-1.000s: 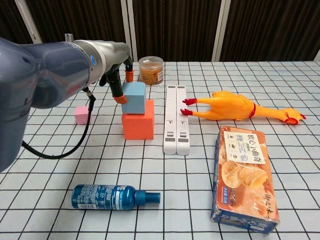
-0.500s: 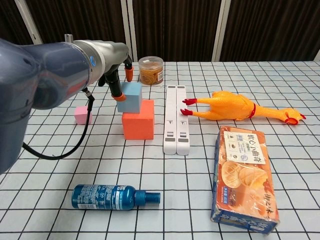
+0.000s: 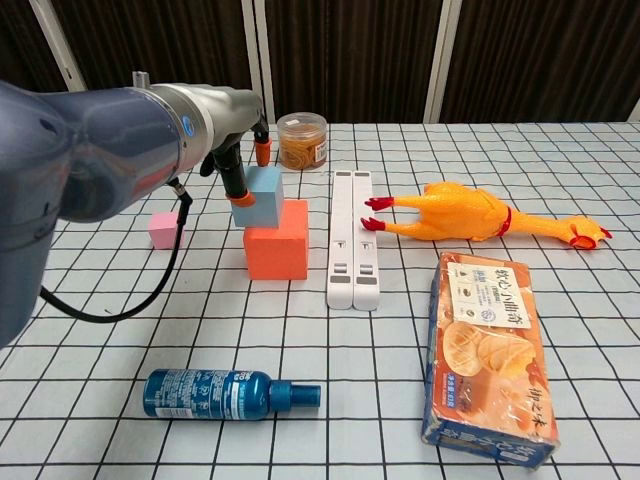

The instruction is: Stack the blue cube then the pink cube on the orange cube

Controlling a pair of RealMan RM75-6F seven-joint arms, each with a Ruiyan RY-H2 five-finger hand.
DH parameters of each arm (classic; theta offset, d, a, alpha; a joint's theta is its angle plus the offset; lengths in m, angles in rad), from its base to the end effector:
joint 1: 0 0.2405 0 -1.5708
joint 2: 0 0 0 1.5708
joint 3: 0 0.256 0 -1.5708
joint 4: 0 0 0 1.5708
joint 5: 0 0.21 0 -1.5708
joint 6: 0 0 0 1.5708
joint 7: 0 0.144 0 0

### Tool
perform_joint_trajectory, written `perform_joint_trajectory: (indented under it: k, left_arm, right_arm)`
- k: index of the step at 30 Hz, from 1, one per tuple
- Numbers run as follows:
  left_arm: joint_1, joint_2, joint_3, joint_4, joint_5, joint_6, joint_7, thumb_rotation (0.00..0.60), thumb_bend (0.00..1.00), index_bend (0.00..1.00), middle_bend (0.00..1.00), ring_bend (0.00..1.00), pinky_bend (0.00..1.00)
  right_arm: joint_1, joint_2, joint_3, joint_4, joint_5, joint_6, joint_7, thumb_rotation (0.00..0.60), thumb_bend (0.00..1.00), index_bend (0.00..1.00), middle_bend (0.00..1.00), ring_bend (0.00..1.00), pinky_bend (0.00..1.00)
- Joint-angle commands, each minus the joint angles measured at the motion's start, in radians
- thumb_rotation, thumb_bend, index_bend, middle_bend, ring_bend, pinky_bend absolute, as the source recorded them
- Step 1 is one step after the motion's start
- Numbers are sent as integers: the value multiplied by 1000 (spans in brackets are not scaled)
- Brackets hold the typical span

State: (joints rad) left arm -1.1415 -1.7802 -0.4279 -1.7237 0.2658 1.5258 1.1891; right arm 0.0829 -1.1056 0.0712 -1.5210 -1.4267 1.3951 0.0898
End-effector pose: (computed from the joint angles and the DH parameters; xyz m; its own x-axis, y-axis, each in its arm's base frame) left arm -0.0095 0.3378 -0.0283 0.5971 0.2614 0.7584 0.7971 -0.0870 -0.5976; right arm -0.3434 -0.1857 0.1702 0.3940 -0.0565 0.9174 -0.9141 0.0799 0.3975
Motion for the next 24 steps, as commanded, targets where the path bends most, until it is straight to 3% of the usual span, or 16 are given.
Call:
perform_joint_trajectory:
  k: [1,24]
  left_arm:
    - [-1,-3,0,0,5,7,0,600,341,336,915,722,730]
    - [-15,-9,-24,-45,16,79,34,600,341,381,917,723,731]
  right_arm:
    - [0,0,0,0,-1,0,0,600,41,87,46,149,249]
    - [1,-3,-1,0,-1,-2,-2,600,41,87,46,149,248]
